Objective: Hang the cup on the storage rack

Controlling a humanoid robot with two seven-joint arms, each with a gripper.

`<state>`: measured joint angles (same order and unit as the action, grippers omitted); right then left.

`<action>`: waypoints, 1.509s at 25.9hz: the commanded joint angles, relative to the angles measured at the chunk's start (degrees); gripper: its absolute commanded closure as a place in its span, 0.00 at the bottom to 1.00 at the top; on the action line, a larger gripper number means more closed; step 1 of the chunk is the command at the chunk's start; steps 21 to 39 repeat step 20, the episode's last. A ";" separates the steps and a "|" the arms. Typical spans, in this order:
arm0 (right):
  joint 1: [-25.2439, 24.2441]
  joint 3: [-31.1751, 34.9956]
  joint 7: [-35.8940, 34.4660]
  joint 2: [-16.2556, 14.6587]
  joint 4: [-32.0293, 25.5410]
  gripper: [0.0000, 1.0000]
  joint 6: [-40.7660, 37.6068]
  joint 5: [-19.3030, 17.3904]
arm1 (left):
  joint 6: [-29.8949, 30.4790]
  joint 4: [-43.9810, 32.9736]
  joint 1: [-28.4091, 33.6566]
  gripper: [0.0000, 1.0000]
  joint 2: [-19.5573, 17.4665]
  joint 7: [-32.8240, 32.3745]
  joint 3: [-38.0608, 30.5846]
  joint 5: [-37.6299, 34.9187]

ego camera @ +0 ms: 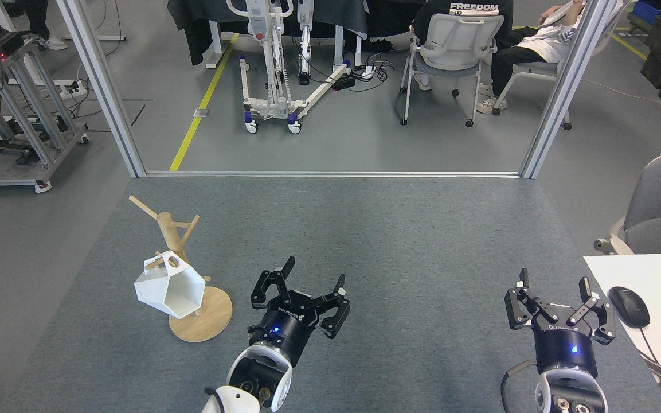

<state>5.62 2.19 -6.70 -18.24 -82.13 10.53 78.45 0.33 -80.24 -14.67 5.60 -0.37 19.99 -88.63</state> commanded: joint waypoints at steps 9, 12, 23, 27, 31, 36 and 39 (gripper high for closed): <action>-0.87 0.01 0.20 0.40 0.13 0.01 -0.42 -1.55 | -6.83 3.34 -2.82 0.01 0.38 2.13 1.02 0.04; -0.96 0.18 0.20 0.40 0.39 0.01 -0.42 -1.55 | -6.83 3.07 -2.47 0.01 0.20 2.13 0.93 0.04; -0.96 0.45 0.20 0.84 0.48 0.01 -0.33 -1.64 | -6.83 2.72 -2.29 0.01 0.29 2.04 0.93 0.13; -0.96 0.45 0.20 0.84 0.48 0.01 -0.33 -1.64 | -6.83 2.72 -2.29 0.01 0.29 2.04 0.93 0.13; -0.96 0.45 0.20 0.84 0.48 0.01 -0.33 -1.64 | -6.83 2.72 -2.29 0.01 0.29 2.04 0.93 0.13; -0.96 0.45 0.20 0.84 0.48 0.01 -0.33 -1.64 | -6.83 2.72 -2.29 0.01 0.29 2.04 0.93 0.13; -0.96 0.45 0.20 0.84 0.48 0.01 -0.33 -1.64 | -6.83 2.72 -2.29 0.01 0.29 2.04 0.93 0.13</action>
